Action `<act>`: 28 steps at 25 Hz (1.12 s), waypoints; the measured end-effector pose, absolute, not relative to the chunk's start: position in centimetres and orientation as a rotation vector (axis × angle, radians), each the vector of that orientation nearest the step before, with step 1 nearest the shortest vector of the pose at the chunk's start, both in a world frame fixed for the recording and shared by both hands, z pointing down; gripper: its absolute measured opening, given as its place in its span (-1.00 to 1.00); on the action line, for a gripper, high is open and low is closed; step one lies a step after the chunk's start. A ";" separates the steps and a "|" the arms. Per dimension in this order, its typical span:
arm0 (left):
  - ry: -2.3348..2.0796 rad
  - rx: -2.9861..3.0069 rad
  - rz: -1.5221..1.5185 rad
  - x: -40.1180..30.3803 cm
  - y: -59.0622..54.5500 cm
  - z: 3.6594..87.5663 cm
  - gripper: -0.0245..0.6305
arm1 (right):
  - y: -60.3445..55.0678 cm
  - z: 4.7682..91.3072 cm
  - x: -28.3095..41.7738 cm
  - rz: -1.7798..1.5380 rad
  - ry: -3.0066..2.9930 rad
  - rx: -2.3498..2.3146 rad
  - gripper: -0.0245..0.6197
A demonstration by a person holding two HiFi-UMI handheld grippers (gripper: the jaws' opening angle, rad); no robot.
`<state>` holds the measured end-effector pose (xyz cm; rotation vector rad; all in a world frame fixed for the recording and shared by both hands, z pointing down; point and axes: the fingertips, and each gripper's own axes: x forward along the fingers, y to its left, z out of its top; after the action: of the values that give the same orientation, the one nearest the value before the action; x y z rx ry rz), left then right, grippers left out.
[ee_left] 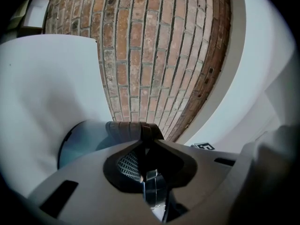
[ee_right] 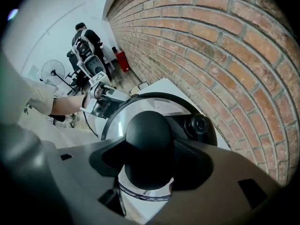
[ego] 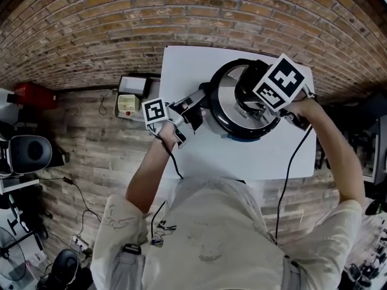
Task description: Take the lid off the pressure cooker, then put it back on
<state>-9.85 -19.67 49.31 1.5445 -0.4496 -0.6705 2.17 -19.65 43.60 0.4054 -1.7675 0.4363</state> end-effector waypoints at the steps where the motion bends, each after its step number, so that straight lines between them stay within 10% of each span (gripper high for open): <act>1: -0.449 1.545 -0.669 -9.9 -19.7 49.3 -0.72 | -19.6 43.7 2.1 0.439 -1.767 0.398 -0.01; 28: -0.428 1.545 -0.663 -9.7 -19.7 49.2 -0.72 | -18.9 43.5 2.1 0.365 -1.826 0.234 -0.01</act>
<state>-9.69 -19.67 49.18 1.5451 -0.4277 -0.6630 2.06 -18.92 43.49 0.2336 -1.8255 0.3646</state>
